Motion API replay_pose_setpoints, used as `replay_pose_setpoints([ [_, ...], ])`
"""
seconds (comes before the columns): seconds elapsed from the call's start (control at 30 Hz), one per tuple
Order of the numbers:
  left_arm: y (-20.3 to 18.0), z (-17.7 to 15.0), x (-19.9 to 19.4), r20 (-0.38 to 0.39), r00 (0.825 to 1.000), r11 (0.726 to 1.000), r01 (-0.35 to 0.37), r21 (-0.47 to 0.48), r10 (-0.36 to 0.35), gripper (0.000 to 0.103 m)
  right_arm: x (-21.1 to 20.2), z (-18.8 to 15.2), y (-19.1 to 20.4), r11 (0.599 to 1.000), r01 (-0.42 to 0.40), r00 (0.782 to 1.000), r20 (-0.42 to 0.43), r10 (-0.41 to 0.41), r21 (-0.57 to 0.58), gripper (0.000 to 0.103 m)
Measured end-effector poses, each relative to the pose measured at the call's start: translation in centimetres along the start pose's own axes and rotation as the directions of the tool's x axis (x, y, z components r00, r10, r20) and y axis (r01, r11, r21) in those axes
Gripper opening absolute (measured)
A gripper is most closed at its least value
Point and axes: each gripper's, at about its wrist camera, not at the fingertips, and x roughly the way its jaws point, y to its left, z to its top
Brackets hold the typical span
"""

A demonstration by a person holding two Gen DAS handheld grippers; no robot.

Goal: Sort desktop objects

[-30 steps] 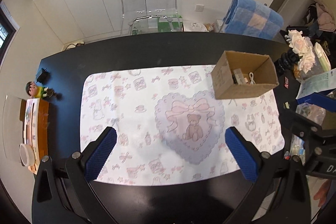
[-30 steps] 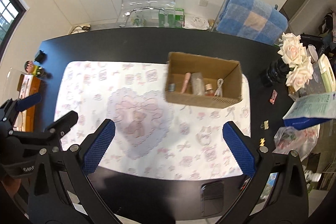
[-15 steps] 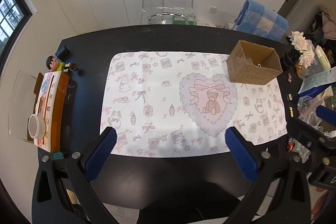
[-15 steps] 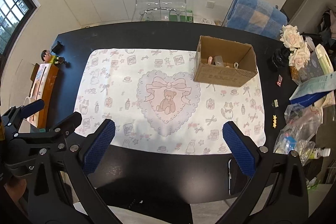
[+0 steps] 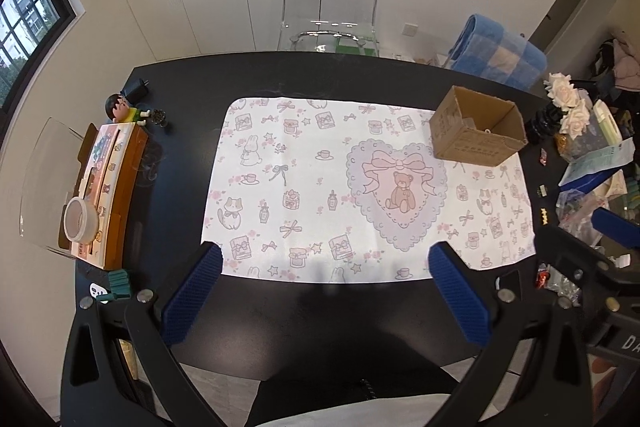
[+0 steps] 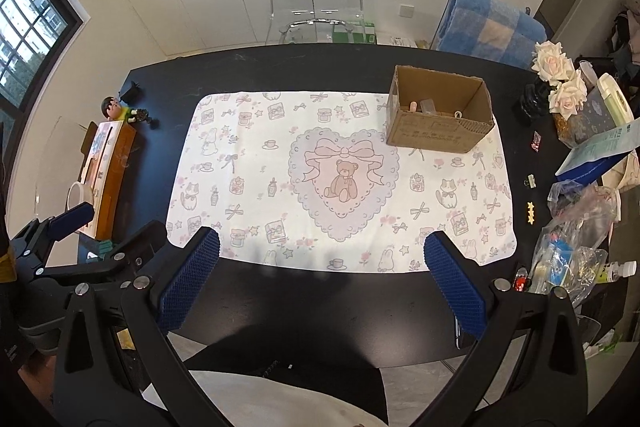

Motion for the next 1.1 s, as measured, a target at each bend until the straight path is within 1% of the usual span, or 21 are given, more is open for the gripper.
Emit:
replay_pose_setpoints([
  [0.27, -0.1, 0.6, -0.7, -0.010, 1.000, 1.000, -0.016, 0.018, 0.017, 0.103, -0.8, 0.3, 0.2, 1.000, -0.001, 1.000, 0.016, 0.001, -0.013, 0.103],
  [0.47, -0.3, 0.8, -0.6, -0.017, 1.000, 1.000, -0.012, 0.018, 0.012, 0.103, -0.5, 0.6, -0.2, 1.000, -0.005, 1.000, 0.012, 0.005, -0.014, 0.103],
  [0.6, -0.4, 0.9, -0.4, -0.025, 1.000, 1.000, -0.015, 0.018, 0.016, 0.103, -0.3, 0.9, -0.2, 1.000, 0.008, 1.000, 0.011, -0.008, -0.025, 0.103],
  [0.7, -0.5, 0.9, -0.2, -0.033, 0.999, 1.000, -0.005, 0.011, 0.005, 0.103, -0.3, 1.0, -0.3, 1.000, 0.004, 1.000, 0.012, -0.004, -0.022, 0.103],
  [0.83, -0.5, 1.0, -0.3, -0.024, 1.000, 1.000, -0.012, 0.014, 0.012, 0.103, -0.2, 1.6, 1.1, 1.000, 0.017, 1.000, 0.016, -0.017, 0.001, 0.103],
  [1.1, -0.7, 1.1, -0.6, -0.005, 1.000, 1.000, 0.007, 0.023, -0.006, 0.103, 0.0, 1.8, 0.5, 1.000, 0.021, 1.000, 0.019, -0.021, 0.003, 0.103],
])
